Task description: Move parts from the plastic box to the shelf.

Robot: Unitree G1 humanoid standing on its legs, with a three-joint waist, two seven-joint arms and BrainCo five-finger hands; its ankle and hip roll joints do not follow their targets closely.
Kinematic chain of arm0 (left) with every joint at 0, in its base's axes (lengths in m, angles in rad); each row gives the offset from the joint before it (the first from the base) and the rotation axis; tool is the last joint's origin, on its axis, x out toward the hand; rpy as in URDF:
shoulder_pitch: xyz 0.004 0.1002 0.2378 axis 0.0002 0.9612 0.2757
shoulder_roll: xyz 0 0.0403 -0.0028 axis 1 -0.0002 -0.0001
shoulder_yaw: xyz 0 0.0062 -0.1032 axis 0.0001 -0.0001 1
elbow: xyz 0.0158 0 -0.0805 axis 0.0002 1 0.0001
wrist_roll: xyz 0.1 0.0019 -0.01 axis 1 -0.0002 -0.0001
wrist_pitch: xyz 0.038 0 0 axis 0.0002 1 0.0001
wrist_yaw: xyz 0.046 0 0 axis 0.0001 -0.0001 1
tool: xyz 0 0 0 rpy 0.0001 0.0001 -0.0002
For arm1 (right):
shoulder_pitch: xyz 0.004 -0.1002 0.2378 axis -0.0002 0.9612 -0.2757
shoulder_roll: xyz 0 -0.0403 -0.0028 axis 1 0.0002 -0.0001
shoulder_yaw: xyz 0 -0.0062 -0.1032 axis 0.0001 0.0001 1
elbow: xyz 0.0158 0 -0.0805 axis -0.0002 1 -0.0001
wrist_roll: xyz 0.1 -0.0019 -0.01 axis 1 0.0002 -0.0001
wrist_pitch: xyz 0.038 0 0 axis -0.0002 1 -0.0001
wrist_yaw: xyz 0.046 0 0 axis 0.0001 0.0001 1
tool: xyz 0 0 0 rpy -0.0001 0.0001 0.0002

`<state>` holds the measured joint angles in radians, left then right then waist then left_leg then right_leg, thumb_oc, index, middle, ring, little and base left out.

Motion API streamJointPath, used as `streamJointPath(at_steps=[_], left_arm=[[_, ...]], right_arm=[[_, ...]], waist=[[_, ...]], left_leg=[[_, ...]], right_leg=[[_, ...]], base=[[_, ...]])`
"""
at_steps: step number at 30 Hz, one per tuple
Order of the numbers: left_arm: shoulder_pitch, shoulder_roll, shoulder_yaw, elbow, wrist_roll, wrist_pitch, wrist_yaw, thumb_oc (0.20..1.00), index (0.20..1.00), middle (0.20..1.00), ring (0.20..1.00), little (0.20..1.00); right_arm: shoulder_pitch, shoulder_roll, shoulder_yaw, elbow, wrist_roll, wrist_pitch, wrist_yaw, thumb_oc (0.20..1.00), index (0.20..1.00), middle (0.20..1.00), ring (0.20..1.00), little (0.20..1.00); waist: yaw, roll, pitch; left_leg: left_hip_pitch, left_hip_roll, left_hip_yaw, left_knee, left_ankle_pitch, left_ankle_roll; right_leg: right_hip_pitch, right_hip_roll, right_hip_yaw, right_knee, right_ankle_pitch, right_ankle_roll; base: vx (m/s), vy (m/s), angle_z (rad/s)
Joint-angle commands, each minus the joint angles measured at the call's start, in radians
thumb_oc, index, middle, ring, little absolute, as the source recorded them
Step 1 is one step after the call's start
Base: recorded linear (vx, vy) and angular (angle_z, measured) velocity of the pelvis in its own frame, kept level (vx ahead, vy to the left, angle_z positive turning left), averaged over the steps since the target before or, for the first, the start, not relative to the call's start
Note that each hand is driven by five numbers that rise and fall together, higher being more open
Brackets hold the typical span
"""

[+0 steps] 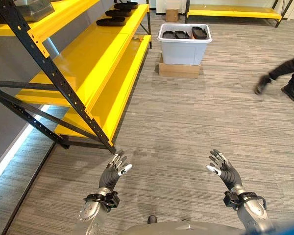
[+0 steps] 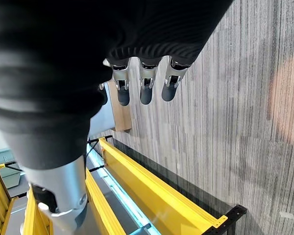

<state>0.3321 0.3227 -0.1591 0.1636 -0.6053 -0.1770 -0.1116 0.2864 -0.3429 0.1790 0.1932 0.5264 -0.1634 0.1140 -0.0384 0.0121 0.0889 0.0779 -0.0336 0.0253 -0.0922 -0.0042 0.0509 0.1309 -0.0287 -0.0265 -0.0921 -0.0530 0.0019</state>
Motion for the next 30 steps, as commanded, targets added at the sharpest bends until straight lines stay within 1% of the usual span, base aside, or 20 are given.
streamJointPath(at_steps=[1,15,22,24,25,26,29,30], left_arm=[[-0.036,0.036,0.011,-0.029,0.025,-0.043,-0.02,1.0,1.0,1.0,1.0,1.0],[-0.052,0.033,-0.001,-0.028,0.019,-0.043,-0.018,1.0,1.0,1.0,1.0,1.0],[-0.079,0.037,-0.006,-0.035,-0.009,-0.047,-0.013,1.0,1.0,1.0,1.0,1.0],[-0.098,0.037,-0.011,-0.036,-0.027,-0.047,-0.011,1.0,1.0,1.0,1.0,1.0],[-0.107,0.035,-0.012,-0.035,-0.032,-0.048,-0.008,1.0,1.0,1.0,1.0,1.0],[-0.11,0.035,-0.012,-0.035,-0.031,-0.048,-0.009,1.0,1.0,1.0,1.0,1.0],[-0.108,0.026,-0.009,-0.033,-0.045,-0.046,-0.009,1.0,1.0,1.0,1.0,1.0],[-0.099,0.024,-0.001,-0.037,-0.047,-0.046,-0.01,1.0,1.0,1.0,1.0,1.0]], right_arm=[[-0.013,-0.018,0.026,-0.02,0.02,-0.042,0.012,1.0,1.0,1.0,1.0,1.0],[-0.025,-0.025,0.034,-0.02,0.02,-0.039,0.007,1.0,1.0,1.0,1.0,1.0],[-0.05,-0.032,0.041,-0.018,0.022,-0.038,0.007,1.0,1.0,1.0,1.0,1.0],[-0.064,-0.035,0.04,-0.015,0.022,-0.041,0.007,1.0,1.0,1.0,1.0,1.0],[-0.069,-0.041,0.035,-0.015,0.019,-0.045,0.007,1.0,1.0,1.0,1.0,1.0],[-0.069,-0.044,0.032,-0.017,0.017,-0.047,0.007,1.0,1.0,1.0,1.0,1.0],[-0.072,-0.054,0.031,-0.021,0.019,-0.051,0.011,1.0,1.0,1.0,1.0,1.0],[-0.069,-0.059,0.028,-0.027,0.024,-0.05,0.017,1.0,1.0,1.0,1.0,1.0]], waist=[[0.016,-0.025,-0.075],[0.016,-0.023,-0.075],[0.014,-0.007,-0.067],[0.008,-0.002,-0.053],[0.006,-0.004,-0.041],[0.006,-0.006,-0.034],[0.009,-0.013,-0.027],[0.011,-0.015,-0.028]], left_leg=[[0.01,0.134,-0.034,0.005,-0.019,-0.091],[0.019,0.137,-0.038,0.005,-0.022,-0.09],[0.025,0.147,-0.042,0.007,-0.018,-0.09],[0.005,0.158,-0.046,0.056,-0.023,-0.094],[-0.026,0.166,-0.053,0.109,-0.031,-0.099],[-0.041,0.166,-0.056,0.135,-0.03,-0.103],[-0.059,0.178,-0.072,0.152,-0.01,-0.115],[-0.061,0.187,-0.075,0.166,0.006,-0.121]], right_leg=[[-0.051,-0.15,0.014,0.02,0.102,0.131],[-0.043,-0.147,0.009,0.031,0.09,0.128],[-0.078,-0.138,0.024,0.117,0.053,0.12],[-0.101,-0.123,0.039,0.169,0.031,0.107],[-0.111,-0.116,0.043,0.19,0.02,0.097],[-0.115,-0.112,0.044,0.196,0.018,0.092],[-0.125,-0.093,0.041,0.202,0.015,0.072],[-0.125,-0.08,0.043,0.205,0.011,0.064]], base=[[0.0,0.0,0.0],[0.0,-0.002,0.0],[0.0,-0.037,0.01],[-0.04,-0.104,0.01],[-0.06,-0.122,0.01],[-0.08,-0.137,0.04],[-0.01,-0.149,-0.03],[0.03,-0.128,-0.01]])
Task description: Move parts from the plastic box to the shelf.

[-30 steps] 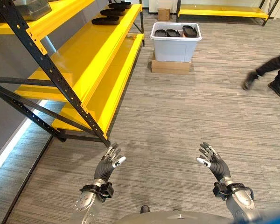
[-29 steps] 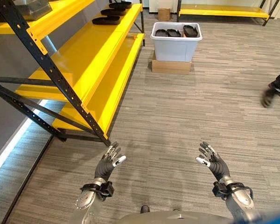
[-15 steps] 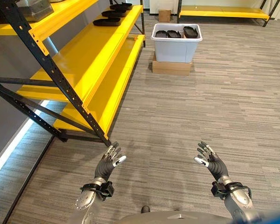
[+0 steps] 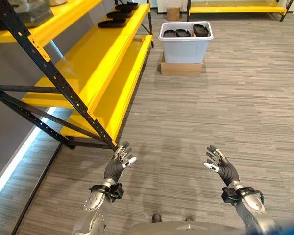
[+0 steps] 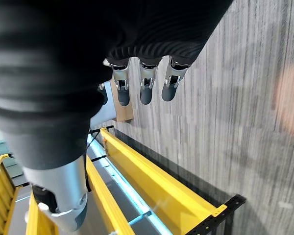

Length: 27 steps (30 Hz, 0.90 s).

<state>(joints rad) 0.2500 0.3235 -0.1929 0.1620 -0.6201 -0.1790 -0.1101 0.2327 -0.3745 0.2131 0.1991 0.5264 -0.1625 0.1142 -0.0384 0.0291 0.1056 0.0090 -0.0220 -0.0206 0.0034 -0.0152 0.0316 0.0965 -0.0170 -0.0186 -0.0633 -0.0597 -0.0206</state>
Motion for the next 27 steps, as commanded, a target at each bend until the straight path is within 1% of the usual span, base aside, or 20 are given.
streamJointPath(at_steps=[1,3,4,6,8,9,10,11,13,14,15,16,17,18,20,21,22,24,26,27], left_arm=[[-0.016,0.023,0.033,-0.036,-0.032,-0.043,-0.011,1.0,1.0,1.0,1.0,1.0],[-0.006,0.018,0.038,-0.05,-0.04,-0.038,-0.022,1.0,1.0,1.0,1.0,1.0],[-0.011,0.027,0.042,-0.058,-0.047,-0.04,-0.02,1.0,1.0,1.0,1.0,1.0],[-0.019,0.024,0.049,-0.056,-0.056,-0.044,-0.015,1.0,1.0,1.0,1.0,1.0],[-0.018,0.024,0.055,-0.068,-0.056,-0.043,-0.014,1.0,1.0,1.0,1.0,1.0],[-0.018,0.021,0.06,-0.069,-0.055,-0.043,-0.015,1.0,1.0,1.0,1.0,1.0],[-0.02,0.02,0.063,-0.07,-0.05,-0.045,-0.014,1.0,1.0,1.0,1.0,1.0],[-0.02,0.017,0.06,-0.069,-0.05,-0.05,-0.013,1.0,1.0,1.0,1.0,1.0],[-0.034,0.008,0.046,-0.06,-0.03,-0.065,0.006,1.0,1.0,1.0,1.0,1.0],[-0.044,0.009,0.039,-0.057,-0.023,-0.071,0.011,1.0,1.0,1.0,1.0,1.0],[-0.066,0.006,0.032,-0.05,-0.023,-0.074,0.02,1.0,1.0,1.0,1.0,1.0],[-0.081,0.008,0.031,-0.055,-0.023,-0.08,0.025,1.0,1.0,1.0,1.0,1.0],[-0.081,0.008,0.031,-0.054,-0.023,-0.08,0.025,1.0,1.0,1.0,1.0,1.0],[-0.094,0.017,0.029,-0.061,-0.029,-0.085,0.033,1.0,1.0,1.0,1.0,1.0],[-0.093,0.027,0.038,-0.073,-0.023,-0.086,0.035,1.0,1.0,1.0,1.0,1.0],[-0.093,0.028,0.038,-0.073,-0.023,-0.086,0.035,1.0,1.0,1.0,1.0,1.0],[-0.094,0.041,0.04,-0.082,-0.016,-0.088,0.043,1.0,1.0,1.0,1.0,1.0],[-0.097,0.051,0.039,-0.082,-0.018,-0.083,0.051,1.0,1.0,1.0,1.0,1.0],[-0.097,0.068,0.037,-0.097,-0.005,-0.078,0.053,1.0,1.0,1.0,1.0,1.0],[-0.101,0.085,0.03,-0.106,0.013,-0.068,0.052,1.0,1.0,1.0,1.0,1.0]], right_arm=[[-0.015,-0.027,-0.006,-0.033,0.024,-0.051,0.017,1.0,1.0,1.0,1.0,1.0],[-0.011,-0.038,-0.011,-0.036,0.023,-0.054,0.025,1.0,1.0,1.0,1.0,1.0],[-0.015,-0.048,-0.008,-0.033,0.026,-0.057,0.024,1.0,1.0,1.0,1.0,1.0],[-0.013,-0.058,-0.014,-0.042,0.021,-0.061,0.022,1.0,1.0,1.0,1.0,1.0],[-0.008,-0.061,-0.022,-0.047,0.018,-0.06,0.019,1.0,1.0,1.0,1.0,1.0],[-0.009,-0.057,-0.031,-0.041,0.013,-0.061,0.01,1.0,1.0,1.0,1.0,1.0],[-0.015,-0.055,-0.035,-0.035,0.011,-0.066,0.005,1.0,1.0,1.0,1.0,1.0],[-0.015,-0.049,-0.036,-0.026,0.009,-0.069,0.005,1.0,1.0,1.0,1.0,1.0],[-0.017,-0.042,-0.034,0.003,0.0,-0.074,-0.01,1.0,1.0,1.0,1.0,1.0],[-0.025,-0.042,-0.03,0.007,-0.006,-0.076,-0.017,1.0,1.0,1.0,1.0,1.0],[-0.05,-0.039,-0.018,0.02,-0.019,-0.077,-0.03,1.0,1.0,1.0,1.0,1.0],[-0.06,-0.02,-0.003,0.018,-0.034,-0.065,-0.021,1.0,1.0,1.0,1.0,1.0],[-0.06,-0.019,-0.003,0.019,-0.034,-0.065,-0.021,1.0,1.0,1.0,1.0,1.0],[-0.074,-0.006,-0.001,0.021,-0.024,-0.063,-0.024,1.0,1.0,1.0,1.0,1.0],[-0.084,-0.003,0.005,0.006,-0.07,-0.061,-0.027,1.0,1.0,1.0,1.0,1.0],[-0.084,-0.003,0.005,0.006,-0.07,-0.061,-0.027,1.0,1.0,1.0,1.0,1.0],[-0.104,0.015,0.022,0.021,-0.057,-0.055,-0.021,1.0,1.0,1.0,1.0,1.0],[-0.112,0.024,0.037,0.018,-0.046,-0.054,-0.017,1.0,1.0,1.0,1.0,1.0],[-0.108,0.037,0.052,0.005,-0.029,-0.047,-0.001,1.0,1.0,1.0,1.0,1.0],[-0.103,0.04,0.072,-0.004,-0.031,-0.042,0.01,1.0,1.0,1.0,1.0,1.0]], waist=[[0.011,-0.031,-0.045],[0.019,-0.037,-0.023],[0.034,-0.049,0.013],[0.039,-0.064,0.033],[0.041,-0.067,0.038],[0.058,-0.064,0.042],[0.067,-0.062,0.038],[0.072,-0.06,0.036],[0.085,-0.052,0.037],[0.094,-0.05,0.037],[0.106,-0.048,0.028],[0.114,-0.045,-0.01],[0.114,-0.047,-0.01],[0.121,-0.064,-0.026],[0.129,-0.085,-0.046],[0.129,-0.086,-0.046],[0.134,-0.102,-0.057],[0.134,-0.109,-0.06],[0.122,-0.086,-0.051],[0.095,-0.036,-0.021]], left_leg=[[0.007,0.177,-0.03,0.071,0.017,-0.102],[-0.053,0.184,-0.061,0.226,0.078,-0.111],[-0.115,0.16,-0.11,0.339,0.146,-0.096],[-0.2,0.135,-0.123,0.462,0.179,-0.088],[-0.234,0.127,-0.111,0.464,0.177,-0.084],[-0.293,0.066,-0.111,0.394,0.137,-0.078],[-0.312,0.053,-0.115,0.317,0.12,-0.076],[-0.314,0.063,-0.107,0.233,0.128,-0.079],[-0.354,0.106,-0.064,0.069,0.197,-0.086],[-0.364,0.098,-0.06,0.011,0.211,-0.089],[-0.364,0.095,-0.074,-0.02,0.236,-0.097],[-0.344,0.097,-0.078,-0.001,0.242,-0.083],[-0.345,0.095,-0.077,0.002,0.24,-0.083],[-0.38,0.074,-0.06,0.08,0.206,-0.068],[-0.394,0.044,-0.031,0.156,0.147,-0.041],[-0.395,0.044,-0.031,0.157,0.146,-0.041],[-0.386,0.018,-0.011,0.196,0.092,-0.018],[-0.357,-0.012,-0.007,0.194,0.056,0.01],[-0.293,-0.028,-0.014,0.178,0.026,0.04],[-0.192,-0.036,-0.02,0.142,0.004,0.072]], right_leg=[[-0.091,-0.091,0.035,0.177,0.017,0.086],[-0.08,-0.061,0.045,0.181,0.002,0.056],[-0.071,-0.048,0.052,0.185,0.0,0.032],[-0.065,-0.05,0.04,0.183,-0.005,0.022],[-0.058,-0.052,0.03,0.183,-0.014,0.017],[-0.044,-0.046,0.033,0.175,-0.021,0.021],[-0.035,-0.038,0.039,0.161,-0.025,0.028],[-0.021,-0.033,0.043,0.149,-0.032,0.034],[0.013,-0.026,0.04,0.135,-0.047,0.04],[0.029,-0.024,0.045,0.126,-0.054,0.044],[0.062,-0.025,0.06,0.109,-0.072,0.056],[0.113,-0.055,0.076,0.103,-0.112,0.07],[0.114,-0.056,0.076,0.102,-0.113,0.071],[0.129,-0.098,0.067,0.112,-0.107,0.095],[0.119,-0.146,0.071,0.156,-0.071,0.122],[0.119,-0.146,0.072,0.157,-0.072,0.122],[0.093,-0.174,0.08,0.235,0.02,0.142],[0.045,-0.18,0.1,0.363,0.14,0.157],[-0.036,-0.167,0.11,0.54,0.268,0.16],[-0.138,-0.146,0.076,0.71,0.288,0.145]], base=[[0.02,-0.196,0.02],[-0.01,-0.256,-0.01],[-0.02,-0.248,0.03],[0.0,-0.188,0.04],[0.07,-0.067,0.03],[0.16,0.004,0.2],[0.25,0.024,0.39],[0.27,0.062,0.23],[0.29,0.069,-0.14],[0.35,0.083,-0.16],[0.59,0.227,-0.26],[0.5,0.212,-0.45],[0.56,0.3,-0.81],[0.34,0.194,-0.8],[0.34,0.203,-0.36],[0.35,0.223,-0.09],[0.32,0.205,-0.31],[0.34,0.241,-0.19],[0.38,0.331,0.22],[0.51,0.394,0.16]])
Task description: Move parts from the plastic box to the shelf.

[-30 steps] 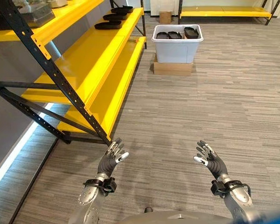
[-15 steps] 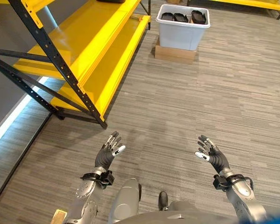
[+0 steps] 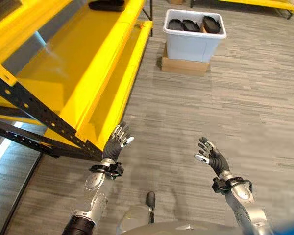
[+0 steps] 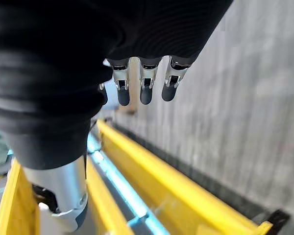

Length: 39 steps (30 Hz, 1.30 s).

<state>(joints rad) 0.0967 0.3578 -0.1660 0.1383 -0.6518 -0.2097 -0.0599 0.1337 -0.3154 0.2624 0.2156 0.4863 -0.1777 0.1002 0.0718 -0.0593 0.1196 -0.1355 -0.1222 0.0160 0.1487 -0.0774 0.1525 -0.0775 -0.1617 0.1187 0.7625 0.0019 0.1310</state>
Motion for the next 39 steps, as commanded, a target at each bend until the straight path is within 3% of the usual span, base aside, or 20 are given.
streamJointPath(at_steps=[1,3,5,7,8,10,11,14,19,20,22,24,29,31,32,35,36,37,38,39], left_arm=[[0.051,0.051,-0.001,-0.076,0.046,-0.035,-0.005,1.0,1.0,1.0,1.0,1.0],[0.049,0.049,-0.002,-0.076,0.048,-0.034,-0.009,1.0,1.0,1.0,1.0,1.0],[0.049,0.046,-0.001,-0.073,0.046,-0.033,-0.011,1.0,1.0,1.0,1.0,1.0],[0.057,0.035,-0.001,-0.068,0.035,-0.032,-0.021,1.0,1.0,1.0,1.0,1.0],[0.058,0.035,-0.001,-0.067,0.035,-0.032,-0.022,1.0,1.0,1.0,1.0,1.0],[0.068,0.032,0.0,-0.07,0.038,-0.033,-0.027,1.0,1.0,1.0,1.0,1.0],[0.079,0.026,0.005,-0.071,0.036,-0.035,-0.032,1.0,1.0,1.0,1.0,1.0],[0.098,0.017,0.016,-0.072,0.031,-0.032,-0.033,1.0,1.0,1.0,1.0,1.0],[0.107,-0.014,0.006,-0.058,0.023,-0.024,-0.037,1.0,1.0,1.0,1.0,1.0],[0.09,-0.016,-0.001,-0.048,0.012,-0.023,-0.032,1.0,1.0,1.0,1.0,1.0],[0.074,-0.018,-0.007,-0.044,0.004,-0.024,-0.025,1.0,1.0,1.0,1.0,1.0],[0.071,-0.02,-0.015,-0.038,-0.002,-0.025,-0.025,1.0,1.0,1.0,1.0,1.0],[0.115,-0.022,-0.012,-0.059,-0.025,-0.011,-0.033,1.0,1.0,1.0,1.0,1.0],[0.118,-0.017,-0.017,-0.057,-0.026,-0.004,-0.031,1.0,1.0,1.0,1.0,1.0],[0.123,-0.019,-0.017,-0.06,-0.024,-0.002,-0.03,1.0,1.0,1.0,1.0,1.0],[0.131,-0.022,-0.018,-0.054,-0.018,-0.006,-0.032,1.0,1.0,1.0,1.0,1.0],[0.131,-0.022,-0.018,-0.054,-0.018,-0.006,-0.032,1.0,1.0,1.0,1.0,1.0],[0.132,-0.025,-0.021,-0.053,0.0,-0.011,-0.039,1.0,1.0,1.0,1.0,1.0],[0.132,-0.025,-0.021,-0.053,0.0,-0.011,-0.039,1.0,1.0,1.0,1.0,1.0],[0.123,-0.027,-0.028,-0.058,0.023,-0.015,-0.04,1.0,1.0,1.0,1.0,1.0]], right_arm=[[-0.001,-0.021,0.025,-0.024,0.013,-0.024,0.028,1.0,1.0,1.0,1.0,1.0],[0.008,-0.023,0.026,-0.038,0.023,-0.022,0.034,1.0,1.0,1.0,1.0,1.0],[0.013,-0.023,0.027,-0.04,0.029,-0.023,0.033,1.0,1.0,1.0,1.0,1.0],[0.013,-0.026,0.027,-0.046,0.033,-0.022,0.038,1.0,1.0,1.0,1.0,1.0],[0.014,-0.027,0.028,-0.046,0.033,-0.021,0.038,1.0,1.0,1.0,1.0,1.0],[0.018,-0.034,0.027,-0.055,0.031,-0.018,0.041,1.0,1.0,1.0,1.0,1.0],[0.018,-0.037,0.024,-0.063,0.019,-0.017,0.041,1.0,1.0,1.0,1.0,1.0],[0.02,-0.039,0.022,-0.075,0.005,-0.013,0.04,1.0,1.0,1.0,1.0,1.0],[0.021,-0.046,0.02,-0.074,0.015,-0.017,0.035,1.0,1.0,1.0,1.0,1.0],[0.013,-0.059,0.02,-0.079,0.024,-0.02,0.032,1.0,1.0,1.0,1.0,1.0],[0.008,-0.07,0.016,-0.083,0.03,-0.024,0.028,1.0,1.0,1.0,1.0,1.0],[0.012,-0.08,0.011,-0.086,0.035,-0.026,0.024,1.0,1.0,1.0,1.0,1.0],[0.049,-0.114,-0.01,-0.105,0.038,-0.025,0.031,1.0,1.0,1.0,1.0,1.0],[0.051,-0.122,-0.006,-0.109,0.036,-0.029,0.02,1.0,1.0,1.0,1.0,1.0],[0.056,-0.122,-0.006,-0.107,0.033,-0.028,0.015,1.0,1.0,1.0,1.0,1.0],[0.048,-0.119,-0.009,-0.103,0.036,-0.031,0.012,1.0,1.0,1.0,1.0,1.0],[0.048,-0.119,-0.009,-0.103,0.036,-0.031,0.012,1.0,1.0,1.0,1.0,1.0],[0.038,-0.105,0.002,-0.088,0.031,-0.035,0.023,1.0,1.0,1.0,1.0,1.0],[0.038,-0.105,0.002,-0.088,0.031,-0.035,0.023,1.0,1.0,1.0,1.0,1.0],[0.023,-0.098,0.02,-0.084,-0.001,-0.039,0.027,1.0,1.0,1.0,1.0,1.0]], waist=[[-0.035,0.062,-0.023],[-0.06,0.08,-0.012],[-0.07,0.081,-0.007],[-0.089,0.072,-0.004],[-0.091,0.077,0.002],[-0.102,0.072,0.007],[-0.11,0.066,0.01],[-0.11,0.058,0.004],[-0.108,0.055,-0.06],[-0.118,0.068,-0.066],[-0.123,0.074,-0.068],[-0.125,0.076,-0.067],[-0.101,0.031,-0.033],[-0.09,0.014,-0.005],[-0.088,0.011,0.0],[-0.067,0.015,0.002],[-0.066,0.015,0.003],[-0.033,0.039,-0.002],[-0.033,0.039,-0.002],[-0.004,0.052,0.001]], left_leg=[[-0.002,0.058,-0.071,-0.023,0.055,-0.042],[0.06,0.059,-0.076,-0.045,0.047,-0.039],[0.105,0.053,-0.071,-0.066,0.028,-0.049],[0.145,0.043,-0.078,-0.081,0.004,-0.063],[0.155,0.049,-0.081,-0.083,0.001,-0.064],[0.185,0.051,-0.091,-0.089,-0.015,-0.076],[0.217,0.057,-0.102,-0.104,-0.03,-0.092],[0.263,0.076,-0.096,-0.13,-0.046,-0.112],[0.299,0.14,-0.088,-0.126,-0.081,-0.158],[0.301,0.204,-0.09,-0.087,-0.052,-0.192],[0.291,0.232,-0.099,-0.045,-0.01,-0.211],[0.273,0.247,-0.11,0.0,0.03,-0.222],[0.103,0.245,-0.154,0.4,0.259,-0.21],[0.021,0.247,-0.134,0.492,0.274,-0.194],[-0.004,0.25,-0.115,0.485,0.259,-0.19],[-0.091,0.171,-0.037,0.31,0.138,-0.179],[-0.089,0.171,-0.036,0.309,0.138,-0.179],[-0.123,0.088,-0.036,0.033,0.176,-0.166],[-0.123,0.088,-0.036,0.033,0.176,-0.166],[-0.147,0.061,-0.094,-0.106,0.266,-0.176]], right_leg=[[-0.026,0.033,-0.063,-0.076,0.158,-0.019],[-0.122,0.062,-0.114,-0.11,0.071,-0.039],[-0.142,0.024,-0.187,-0.227,0.019,-0.055],[-0.162,0.009,-0.199,-0.411,0.037,-0.041],[-0.145,0.014,-0.205,-0.424,0.04,-0.042],[-0.152,-0.003,-0.18,-0.539,0.086,-0.02],[-0.167,-0.04,-0.156,-0.641,0.153,0.009],[-0.149,-0.07,-0.176,-0.699,0.206,0.03],[-0.058,-0.036,-0.225,-0.727,0.167,0.007],[-0.062,0.009,-0.227,-0.682,0.103,-0.024],[-0.062,0.036,-0.226,-0.658,0.072,-0.041],[-0.054,0.059,-0.226,-0.646,0.05,-0.061],[0.027,0.112,-0.203,-0.651,-0.013,-0.144],[0.042,0.115,-0.2,-0.652,-0.014,-0.161],[0.053,0.114,-0.198,-0.658,-0.019,-0.162],[0.099,0.115,-0.179,-0.69,-0.027,-0.144],[0.1,0.115,-0.178,-0.69,-0.027,-0.144],[0.142,0.155,-0.16,-0.72,-0.034,-0.131],[0.142,0.155,-0.16,-0.72,-0.034,-0.131],[0.196,0.186,-0.131,-0.748,-0.049,-0.131]], base=[[0.55,0.355,-0.05],[0.34,0.133,0.03],[0.28,0.019,0.25],[0.22,-0.062,0.51],[0.25,-0.122,0.52],[0.24,-0.142,0.52],[0.22,-0.161,0.43],[0.23,-0.201,0.25],[0.28,-0.296,-0.07],[0.18,-0.333,-0.16],[0.17,-0.315,-0.12],[0.13,-0.239,-0.38],[0.14,-0.303,-0.27],[0.05,-0.218,0.06],[0.13,-0.133,0.03],[0.16,-0.035,-0.02],[0.28,0.039,-0.26],[0.22,0.026,-0.51],[0.45,0.025,-0.7],[0.3,-0.002,-0.65]])
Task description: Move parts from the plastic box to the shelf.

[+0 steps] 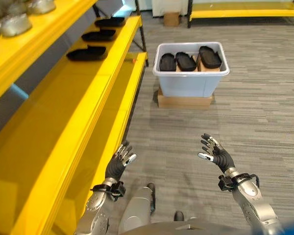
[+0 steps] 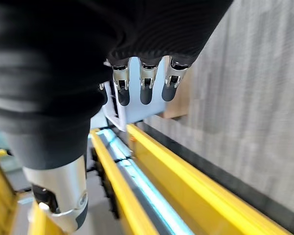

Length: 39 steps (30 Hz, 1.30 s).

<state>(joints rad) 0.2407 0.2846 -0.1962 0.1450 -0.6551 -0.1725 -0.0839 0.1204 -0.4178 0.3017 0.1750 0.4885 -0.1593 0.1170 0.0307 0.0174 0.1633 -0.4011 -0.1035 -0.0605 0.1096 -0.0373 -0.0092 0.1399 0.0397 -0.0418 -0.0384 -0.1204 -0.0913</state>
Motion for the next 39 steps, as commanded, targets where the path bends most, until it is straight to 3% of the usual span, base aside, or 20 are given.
streamJointPath(at_steps=[1,5,10,11,13,15,16,18,19,21,22,25,26,28,30,35,37,39], left_arm=[[-0.026,0.047,0.004,-0.067,0.03,-0.055,-0.015,1.0,1.0,1.0,1.0,1.0],[-0.03,0.038,-0.001,-0.064,0.011,-0.058,-0.01,1.0,1.0,1.0,1.0,1.0],[-0.025,0.052,0.016,-0.08,0.01,-0.057,0.0,1.0,1.0,1.0,1.0,1.0],[-0.026,0.06,0.022,-0.081,0.022,-0.058,0.005,1.0,1.0,1.0,1.0,1.0],[-0.037,0.074,0.027,-0.079,0.037,-0.057,0.019,1.0,1.0,1.0,1.0,1.0],[-0.043,0.089,0.023,-0.078,0.05,-0.057,0.024,1.0,1.0,1.0,1.0,1.0],[-0.039,0.091,0.024,-0.079,0.05,-0.057,0.021,1.0,1.0,1.0,1.0,1.0],[-0.036,0.094,0.023,-0.08,0.045,-0.053,0.017,1.0,1.0,1.0,1.0,1.0],[-0.036,0.095,0.022,-0.075,0.035,-0.053,0.013,1.0,1.0,1.0,1.0,1.0],[-0.026,0.093,0.019,-0.07,0.024,-0.055,0.008,1.0,1.0,1.0,1.0,1.0],[-0.027,0.092,0.017,-0.071,0.03,-0.058,0.006,1.0,1.0,1.0,1.0,1.0],[-0.022,0.084,0.022,-0.068,0.038,-0.06,0.003,1.0,1.0,1.0,1.0,1.0],[-0.017,0.081,0.02,-0.059,0.039,-0.057,-0.001,1.0,1.0,1.0,1.0,1.0],[-0.034,0.061,0.005,-0.052,0.034,-0.057,-0.003,1.0,1.0,1.0,1.0,1.0],[-0.062,0.055,-0.015,-0.052,0.01,-0.055,0.007,1.0,1.0,1.0,1.0,1.0],[-0.068,0.061,-0.034,-0.053,-0.012,-0.049,0.002,1.0,1.0,1.0,1.0,1.0],[-0.051,0.058,-0.035,-0.052,-0.017,-0.046,-0.002,1.0,1.0,1.0,1.0,1.0],[-0.041,0.062,-0.029,-0.063,-0.015,-0.048,-0.004,1.0,1.0,1.0,1.0,1.0]], right_arm=[[0.031,0.005,-0.013,-0.041,-0.016,-0.057,0.008,1.0,1.0,1.0,1.0,1.0],[0.026,0.027,0.0,-0.043,-0.01,-0.051,0.011,1.0,1.0,1.0,1.0,1.0],[0.013,0.044,0.002,-0.04,-0.029,-0.043,0.01,1.0,1.0,1.0,1.0,1.0],[0.017,0.056,0.004,-0.041,-0.042,-0.041,0.015,1.0,1.0,1.0,1.0,1.0],[0.015,0.07,0.008,-0.033,-0.043,-0.04,0.017,1.0,1.0,1.0,1.0,1.0],[0.029,0.078,0.011,-0.042,-0.044,-0.038,0.026,1.0,1.0,1.0,1.0,1.0],[0.038,0.078,0.011,-0.047,-0.043,-0.035,0.027,1.0,1.0,1.0,1.0,1.0],[0.048,0.075,0.009,-0.051,-0.032,-0.035,0.025,1.0,1.0,1.0,1.0,1.0],[0.051,0.075,0.004,-0.052,-0.014,-0.039,0.021,1.0,1.0,1.0,1.0,1.0],[0.056,0.07,0.002,-0.056,-0.017,-0.036,0.017,1.0,1.0,1.0,1.0,1.0],[0.055,0.068,0.0,-0.055,-0.027,-0.035,0.014,1.0,1.0,1.0,1.0,1.0],[0.056,0.06,-0.002,-0.062,-0.043,-0.03,0.016,1.0,1.0,1.0,1.0,1.0],[0.063,0.057,-0.003,-0.065,-0.043,-0.027,0.018,1.0,1.0,1.0,1.0,1.0],[0.065,0.047,-0.016,-0.066,-0.032,-0.032,0.012,1.0,1.0,1.0,1.0,1.0],[0.067,0.037,-0.039,-0.064,-0.011,-0.038,-0.005,1.0,1.0,1.0,1.0,1.0],[0.075,0.01,-0.05,-0.071,0.009,-0.042,-0.005,1.0,1.0,1.0,1.0,1.0],[0.08,-0.001,-0.044,-0.065,0.013,-0.043,0.0,1.0,1.0,1.0,1.0,1.0],[0.079,-0.009,-0.043,-0.065,0.019,-0.045,0.004,1.0,1.0,1.0,1.0,1.0]], waist=[[0.044,-0.021,-0.044],[0.045,-0.03,-0.09],[0.068,-0.058,-0.12],[0.067,-0.061,-0.118],[0.054,-0.063,-0.103],[0.017,-0.029,-0.068],[0.01,-0.017,-0.065],[-0.005,-0.003,-0.059],[-0.015,-0.002,-0.048],[-0.034,-0.002,-0.039],[-0.043,-0.015,-0.04],[-0.053,-0.018,-0.043],[-0.052,-0.029,-0.054],[-0.06,-0.041,-0.089],[-0.073,-0.035,-0.1],[-0.082,-0.031,-0.109],[-0.075,-0.035,-0.106],[-0.056,-0.055,-0.076]], left_leg=[[0.113,0.037,-0.035,-0.075,0.236,-0.017],[0.178,0.039,-0.017,-0.105,0.231,0.01],[0.211,0.017,0.025,-0.06,0.149,0.057],[0.238,0.012,0.031,-0.058,0.121,0.076],[0.269,0.001,0.024,-0.055,0.091,0.099],[0.334,0.025,-0.01,-0.059,0.068,0.11],[0.352,0.029,-0.018,-0.066,0.062,0.111],[0.383,0.03,-0.041,-0.068,0.046,0.103],[0.414,0.031,-0.058,-0.062,0.01,0.083],[0.455,0.03,-0.079,-0.068,-0.019,0.068],[0.483,0.028,-0.089,-0.075,-0.046,0.057],[0.534,0.042,-0.093,-0.084,-0.081,0.044],[0.548,0.043,-0.094,-0.087,-0.099,0.037],[0.575,0.092,-0.095,-0.073,-0.121,0.005],[0.567,0.143,-0.111,-0.032,-0.095,-0.028],[0.553,0.18,-0.128,0.016,-0.051,-0.055],[0.508,0.18,-0.135,0.133,0.012,-0.064],[0.404,0.132,-0.161,0.336,0.084,-0.069]], right_leg=[[-0.011,-0.007,0.037,0.051,0.069,0.09],[0.042,-0.015,0.05,0.03,0.026,0.098],[0.05,-0.065,0.054,0.127,-0.002,0.137],[0.004,-0.071,0.043,0.264,0.027,0.166],[-0.095,-0.074,0.046,0.493,0.169,0.237],[-0.21,-0.047,0.045,0.667,0.225,0.245],[-0.241,-0.055,0.033,0.672,0.209,0.231],[-0.312,-0.088,0.014,0.597,0.161,0.195],[-0.342,-0.169,-0.014,0.423,0.145,0.178],[-0.328,-0.207,-0.013,0.277,0.196,0.192],[-0.344,-0.231,0.005,0.126,0.257,0.218],[-0.362,-0.245,-0.003,0.072,0.308,0.244],[-0.335,-0.242,-0.015,0.057,0.295,0.243],[-0.295,-0.213,-0.029,0.078,0.289,0.223],[-0.284,-0.187,-0.053,0.127,0.237,0.202],[-0.259,-0.146,-0.072,0.134,0.186,0.167],[-0.234,-0.122,-0.064,0.128,0.161,0.139],[-0.211,-0.126,-0.05,0.124,0.155,0.119]], base=[[0.38,0.005,-0.65],[0.31,0.048,-0.57],[0.27,0.083,-0.49],[0.26,0.095,-0.16],[0.16,0.087,0.05],[0.23,0.077,0.52],[0.31,0.055,0.6],[0.3,-0.049,0.71],[0.38,-0.175,0.76],[0.38,-0.201,0.42],[0.28,-0.15,0.34],[0.3,-0.169,0.42],[0.42,-0.246,0.4],[0.48,-0.377,0.52],[0.3,-0.294,0.32],[0.15,-0.146,0.18],[0.16,-0.167,-0.04],[0.0,-0.098,-0.02]])
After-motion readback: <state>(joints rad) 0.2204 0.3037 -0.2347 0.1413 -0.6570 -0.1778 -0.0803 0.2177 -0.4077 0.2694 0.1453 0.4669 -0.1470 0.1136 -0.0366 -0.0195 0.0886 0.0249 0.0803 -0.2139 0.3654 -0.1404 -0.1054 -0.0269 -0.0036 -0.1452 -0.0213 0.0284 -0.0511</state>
